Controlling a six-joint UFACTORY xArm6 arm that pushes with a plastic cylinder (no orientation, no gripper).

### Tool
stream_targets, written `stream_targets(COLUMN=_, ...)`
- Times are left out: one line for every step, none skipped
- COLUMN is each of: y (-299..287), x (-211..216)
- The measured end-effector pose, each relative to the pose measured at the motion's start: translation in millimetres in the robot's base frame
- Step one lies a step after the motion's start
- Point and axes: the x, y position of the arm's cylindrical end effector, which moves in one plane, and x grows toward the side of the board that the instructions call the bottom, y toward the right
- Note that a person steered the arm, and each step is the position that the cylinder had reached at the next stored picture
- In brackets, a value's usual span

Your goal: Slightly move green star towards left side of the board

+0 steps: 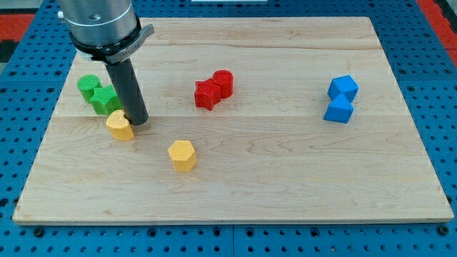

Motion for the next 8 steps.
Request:
stream_targets(y=2, x=-36)
stream_targets(y=-38, x=-50)
stream_targets(y=-60, x=-50)
stream_targets(y=-72, x=-50)
stream_targets(y=-78, x=-52)
stream_targets(y=-67, x=-109)
stream_targets(y=-84, x=-165)
stream_targets(y=-142, x=-108)
